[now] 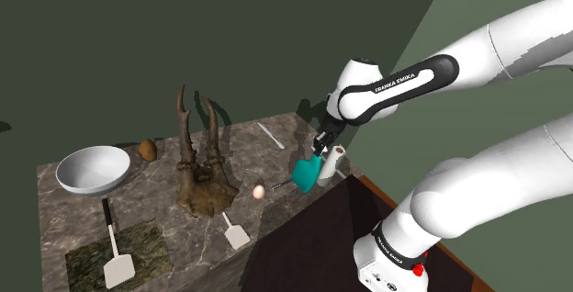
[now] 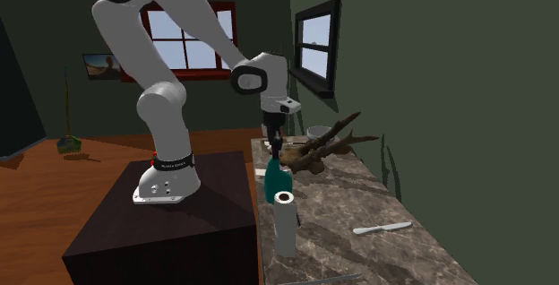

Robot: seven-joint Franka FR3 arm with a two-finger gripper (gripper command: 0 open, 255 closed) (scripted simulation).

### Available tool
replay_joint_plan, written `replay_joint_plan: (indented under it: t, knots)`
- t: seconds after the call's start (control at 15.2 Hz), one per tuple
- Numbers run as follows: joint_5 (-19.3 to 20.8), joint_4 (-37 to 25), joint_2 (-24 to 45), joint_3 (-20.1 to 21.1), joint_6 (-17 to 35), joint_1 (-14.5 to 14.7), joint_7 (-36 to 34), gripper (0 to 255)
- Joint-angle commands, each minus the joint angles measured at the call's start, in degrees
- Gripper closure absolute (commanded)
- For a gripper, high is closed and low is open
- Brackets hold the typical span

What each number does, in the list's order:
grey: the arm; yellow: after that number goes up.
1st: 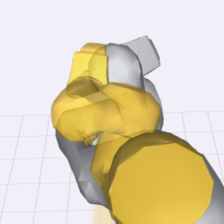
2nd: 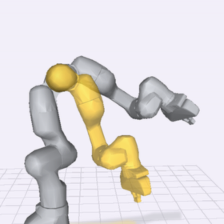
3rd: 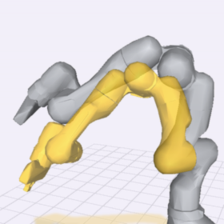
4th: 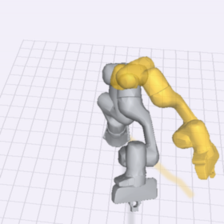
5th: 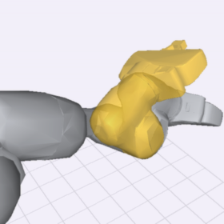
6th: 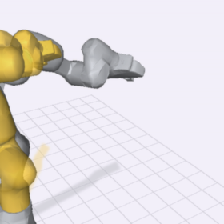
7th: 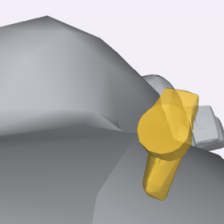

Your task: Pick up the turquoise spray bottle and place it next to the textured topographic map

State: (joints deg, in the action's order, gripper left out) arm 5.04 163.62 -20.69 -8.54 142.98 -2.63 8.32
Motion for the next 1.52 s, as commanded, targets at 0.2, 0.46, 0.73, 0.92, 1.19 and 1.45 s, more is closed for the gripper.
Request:
replay_joint_plan:
  t: [0.2,0.46,0.73,0.92,1.19,1.45]
  knots:
    - [0.09,-1.3,-4.24,0.36,-5.57,-0.16,-0.17,255]
    - [0.05,-2.68,-7.13,0.64,-9.85,-0.22,-0.24,255]
    - [-0.05,-4.31,-9.63,0.91,-13.97,-0.25,-0.27,255]
    - [-0.14,-5.67,-11.25,1.1,-16.95,-0.25,-0.29,255]
    - [-0.28,-7.67,-13.1,1.34,-20.79,-0.22,-0.29,255]
    - [-0.44,-9.87,-14.59,1.58,-24.48,-0.19,-0.29,255]
